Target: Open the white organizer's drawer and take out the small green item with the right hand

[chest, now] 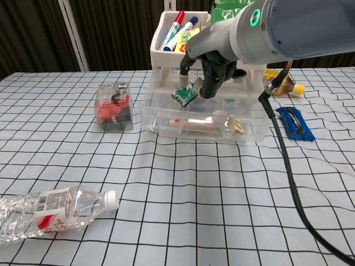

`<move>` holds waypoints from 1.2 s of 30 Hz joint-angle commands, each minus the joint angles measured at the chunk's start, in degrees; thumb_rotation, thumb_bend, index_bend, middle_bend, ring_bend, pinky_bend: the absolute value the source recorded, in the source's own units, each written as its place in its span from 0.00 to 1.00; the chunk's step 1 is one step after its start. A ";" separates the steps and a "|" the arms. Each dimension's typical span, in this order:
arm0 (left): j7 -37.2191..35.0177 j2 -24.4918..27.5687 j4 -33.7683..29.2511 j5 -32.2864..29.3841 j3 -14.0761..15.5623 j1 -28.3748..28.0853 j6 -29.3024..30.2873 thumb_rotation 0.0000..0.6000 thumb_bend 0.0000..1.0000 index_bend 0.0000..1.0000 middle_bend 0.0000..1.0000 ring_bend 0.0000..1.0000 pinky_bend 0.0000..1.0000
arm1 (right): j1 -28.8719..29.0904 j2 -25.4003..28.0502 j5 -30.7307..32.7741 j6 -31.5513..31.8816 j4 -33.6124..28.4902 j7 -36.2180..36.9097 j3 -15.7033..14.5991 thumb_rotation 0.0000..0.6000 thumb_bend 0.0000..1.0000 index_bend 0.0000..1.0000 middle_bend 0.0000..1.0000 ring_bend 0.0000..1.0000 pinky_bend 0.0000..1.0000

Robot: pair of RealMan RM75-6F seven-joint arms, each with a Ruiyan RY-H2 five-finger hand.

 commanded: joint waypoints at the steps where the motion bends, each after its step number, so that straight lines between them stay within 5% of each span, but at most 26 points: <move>1: 0.01 0.02 -0.03 0.05 0.04 0.01 0.01 1.00 0.00 0.00 0.00 0.00 0.00 | -0.14 0.42 -0.69 0.74 -0.88 0.48 0.01 1.00 0.69 0.53 1.00 1.00 0.87; 9: 0.08 0.03 -0.08 -0.02 0.08 -0.11 -0.28 1.00 0.00 0.00 0.00 0.00 0.00 | -0.54 0.91 -3.42 1.40 -2.63 1.98 -0.19 1.00 0.68 0.53 1.00 1.00 0.87; 16: 0.00 -0.03 0.00 0.05 0.15 -0.04 -0.18 1.00 0.00 0.00 0.00 0.00 0.00 | -0.89 1.33 -5.22 1.96 -3.36 2.75 -0.66 1.00 0.65 0.44 1.00 1.00 0.87; 23: -0.11 0.04 -0.04 0.19 0.14 -0.03 -0.07 1.00 0.00 0.00 0.00 0.00 0.00 | -1.27 2.09 -6.29 3.71 -5.02 3.02 -0.84 1.00 0.39 0.35 0.97 1.00 0.86; 36: 0.16 0.10 -0.40 0.69 0.34 0.21 0.50 1.00 0.00 0.00 0.00 0.00 0.00 | -1.44 3.58 -6.48 7.50 -6.94 -0.18 -2.93 1.00 0.20 0.40 1.00 1.00 0.86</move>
